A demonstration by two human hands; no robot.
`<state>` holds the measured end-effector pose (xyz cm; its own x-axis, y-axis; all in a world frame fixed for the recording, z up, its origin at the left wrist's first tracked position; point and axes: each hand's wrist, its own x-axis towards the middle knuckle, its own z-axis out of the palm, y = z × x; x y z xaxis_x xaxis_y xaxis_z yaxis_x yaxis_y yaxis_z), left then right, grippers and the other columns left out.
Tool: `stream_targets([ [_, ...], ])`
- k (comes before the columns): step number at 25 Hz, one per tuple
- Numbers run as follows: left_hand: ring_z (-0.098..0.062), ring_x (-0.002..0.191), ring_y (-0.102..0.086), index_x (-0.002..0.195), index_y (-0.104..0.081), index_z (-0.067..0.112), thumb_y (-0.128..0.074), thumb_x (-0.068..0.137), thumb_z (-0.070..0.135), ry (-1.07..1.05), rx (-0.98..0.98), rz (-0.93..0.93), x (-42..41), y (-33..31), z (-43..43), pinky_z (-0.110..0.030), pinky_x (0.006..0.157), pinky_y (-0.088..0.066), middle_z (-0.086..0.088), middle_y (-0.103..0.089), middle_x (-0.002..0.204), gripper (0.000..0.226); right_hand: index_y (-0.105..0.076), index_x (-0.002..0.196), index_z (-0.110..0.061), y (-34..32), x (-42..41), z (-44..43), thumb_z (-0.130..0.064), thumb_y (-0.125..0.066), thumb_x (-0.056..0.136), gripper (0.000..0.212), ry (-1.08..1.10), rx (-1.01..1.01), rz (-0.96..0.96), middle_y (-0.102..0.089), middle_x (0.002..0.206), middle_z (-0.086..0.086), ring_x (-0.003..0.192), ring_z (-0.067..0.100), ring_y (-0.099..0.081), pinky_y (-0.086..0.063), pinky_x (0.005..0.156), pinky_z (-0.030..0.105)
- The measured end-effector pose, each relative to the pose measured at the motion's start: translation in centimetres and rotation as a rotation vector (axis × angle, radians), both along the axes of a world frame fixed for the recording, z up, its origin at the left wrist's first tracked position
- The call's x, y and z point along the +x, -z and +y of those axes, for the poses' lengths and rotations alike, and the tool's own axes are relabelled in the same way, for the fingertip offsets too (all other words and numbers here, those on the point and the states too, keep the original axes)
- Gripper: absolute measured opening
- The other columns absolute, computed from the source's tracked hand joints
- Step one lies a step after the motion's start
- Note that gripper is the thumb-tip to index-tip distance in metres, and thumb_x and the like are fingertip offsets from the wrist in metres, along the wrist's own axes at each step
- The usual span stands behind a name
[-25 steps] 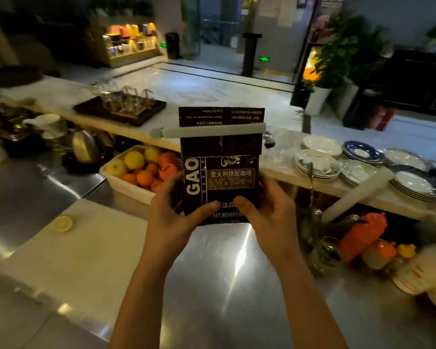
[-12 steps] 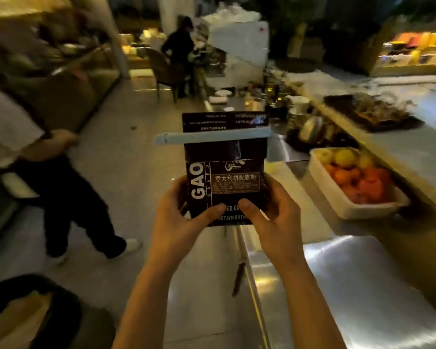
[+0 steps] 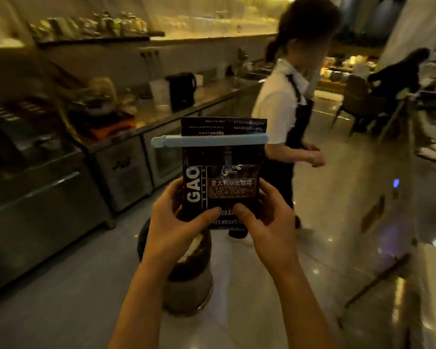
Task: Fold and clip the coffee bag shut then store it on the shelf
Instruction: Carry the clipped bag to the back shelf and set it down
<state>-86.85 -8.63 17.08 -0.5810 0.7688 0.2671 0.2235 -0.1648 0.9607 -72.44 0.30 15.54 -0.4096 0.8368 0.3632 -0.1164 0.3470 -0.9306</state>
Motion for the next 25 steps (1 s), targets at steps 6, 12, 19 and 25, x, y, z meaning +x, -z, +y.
stream_targets([
  [6,-0.008,0.109,-0.065,0.125,-0.055,0.019,-0.083,0.06,0.034,-0.313,0.012,-0.03,-13.7,0.9,-9.6,-0.042,0.098,-0.052,0.006,-0.069,0.116,0.073,-0.05,0.135,-0.019,0.1,-17.2,-5.8,-0.009,-0.07,0.085,0.054,-0.326,0.015,0.01,-0.068,0.12,-0.004,0.11,0.007,-0.065,-0.057,0.088,0.029],
  [12,-0.006,0.109,-0.064,0.126,-0.055,0.02,-0.082,0.063,0.032,-0.555,-0.01,-0.048,-25.0,2.2,-16.7,-0.041,0.098,-0.052,0.006,-0.068,0.116,0.07,-0.05,0.135,-0.021,1.1,-31.5,-10.7,-0.024,-0.07,0.082,0.057,-0.561,0.028,-0.042,-0.066,0.124,-0.003,0.115,0.01,-0.063,-0.055,0.093,0.043],
  [19,-0.01,0.11,-0.065,0.126,-0.056,0.022,-0.085,0.067,0.025,-0.765,-0.049,-0.073,-38.0,5.1,-17.7,-0.043,0.096,-0.054,0.006,-0.069,0.116,0.066,-0.051,0.134,-0.019,3.8,-47.6,-10.4,-0.024,-0.071,0.083,0.055,-0.749,0.024,-0.076,-0.067,0.122,-0.003,0.114,0.01,-0.063,-0.055,0.094,0.044],
  [25,-0.009,0.11,-0.064,0.125,-0.058,0.022,-0.084,0.069,0.023,-0.89,-0.088,-0.043,-52.4,4.0,-15.7,-0.042,0.098,-0.052,0.006,-0.069,0.115,0.062,-0.051,0.133,-0.021,3.8,-64.4,-8.1,-0.019,-0.072,0.084,0.053,-0.873,-0.006,-0.069,-0.066,0.121,-0.006,0.114,0.004,-0.062,-0.054,0.096,0.034],
])
